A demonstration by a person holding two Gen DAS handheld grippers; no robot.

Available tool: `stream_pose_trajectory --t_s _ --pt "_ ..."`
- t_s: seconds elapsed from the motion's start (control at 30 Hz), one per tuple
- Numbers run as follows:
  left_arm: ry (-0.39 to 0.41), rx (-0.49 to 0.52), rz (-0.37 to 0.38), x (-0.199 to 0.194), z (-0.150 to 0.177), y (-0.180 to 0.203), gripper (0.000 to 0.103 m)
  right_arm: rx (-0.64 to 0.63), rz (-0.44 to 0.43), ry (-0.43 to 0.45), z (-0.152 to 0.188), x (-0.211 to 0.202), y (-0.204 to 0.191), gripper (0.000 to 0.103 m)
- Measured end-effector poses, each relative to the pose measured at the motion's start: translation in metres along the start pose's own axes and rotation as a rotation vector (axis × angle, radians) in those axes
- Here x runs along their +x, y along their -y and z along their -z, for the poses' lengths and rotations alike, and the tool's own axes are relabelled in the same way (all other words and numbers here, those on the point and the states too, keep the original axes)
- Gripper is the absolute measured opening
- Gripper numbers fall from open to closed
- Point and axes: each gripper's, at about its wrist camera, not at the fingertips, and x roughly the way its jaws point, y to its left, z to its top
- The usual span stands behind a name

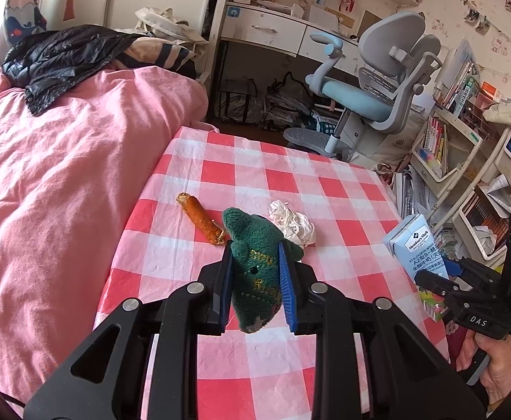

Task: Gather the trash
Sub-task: 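Lift the milk carton and green toy off the table, then carry both items to the yellow bin and open both grippers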

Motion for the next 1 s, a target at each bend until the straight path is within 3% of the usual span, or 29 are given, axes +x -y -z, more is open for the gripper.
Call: stream_pose_trajectory --t_s 0.23,0.37,0.57,0.87,0.93,1.0 --pt "0.008 0.016 0.098 -0.003 0.003 0.026 0.023 0.006 0.022 0.05 -0.001 -0.036 0.013 0.051" --pt "-0.013 0.054 0.184 0.004 0.005 0.063 0.023 0.031 0.097 0.063 0.018 -0.071 0.047 0.051" --pt "-0.085 0.172 0.316 0.033 0.026 0.166 0.023 0.163 0.214 0.04 0.08 -0.114 0.118 0.051" --pt "-0.25 0.355 0.469 0.091 0.108 0.347 0.023 0.416 0.293 -0.027 0.179 -0.123 0.202 0.052" --pt "-0.294 0.395 0.49 0.106 0.125 0.382 0.023 0.499 0.307 -0.026 0.199 -0.125 0.22 0.056" --pt "-0.348 0.452 0.507 0.119 0.142 0.412 0.026 0.563 0.324 -0.021 0.215 -0.129 0.233 0.066"
